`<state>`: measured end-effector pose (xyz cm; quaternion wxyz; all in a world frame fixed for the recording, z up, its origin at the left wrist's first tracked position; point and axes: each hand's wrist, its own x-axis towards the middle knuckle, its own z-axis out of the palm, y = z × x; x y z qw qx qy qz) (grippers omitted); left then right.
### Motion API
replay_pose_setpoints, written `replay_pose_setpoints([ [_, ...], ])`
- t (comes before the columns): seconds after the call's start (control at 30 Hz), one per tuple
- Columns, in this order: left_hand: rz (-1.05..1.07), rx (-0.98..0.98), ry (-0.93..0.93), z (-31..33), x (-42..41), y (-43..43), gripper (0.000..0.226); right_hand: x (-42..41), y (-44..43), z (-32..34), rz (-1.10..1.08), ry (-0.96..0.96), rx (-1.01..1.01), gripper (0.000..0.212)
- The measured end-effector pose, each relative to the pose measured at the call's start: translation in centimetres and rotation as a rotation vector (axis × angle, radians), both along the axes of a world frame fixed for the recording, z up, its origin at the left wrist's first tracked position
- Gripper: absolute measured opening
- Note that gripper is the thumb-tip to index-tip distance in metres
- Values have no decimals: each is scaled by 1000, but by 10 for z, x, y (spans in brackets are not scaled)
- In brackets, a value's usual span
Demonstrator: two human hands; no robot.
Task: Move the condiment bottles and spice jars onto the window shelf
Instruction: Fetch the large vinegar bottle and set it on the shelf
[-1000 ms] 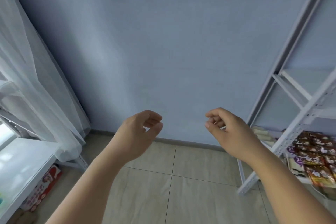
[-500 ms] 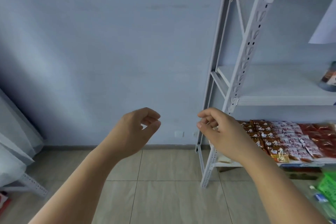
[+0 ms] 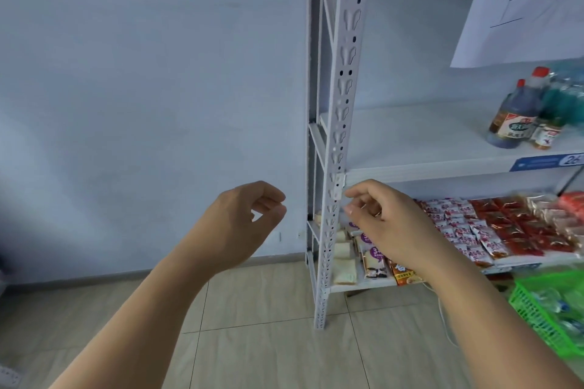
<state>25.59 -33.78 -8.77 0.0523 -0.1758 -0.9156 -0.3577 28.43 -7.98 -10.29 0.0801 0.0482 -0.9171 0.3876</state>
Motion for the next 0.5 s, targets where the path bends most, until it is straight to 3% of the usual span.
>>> replay_pose_setpoints([
  [0.5,-213,63,-45,10,-124,161,11,-54,158,10,-259,1,8,22],
])
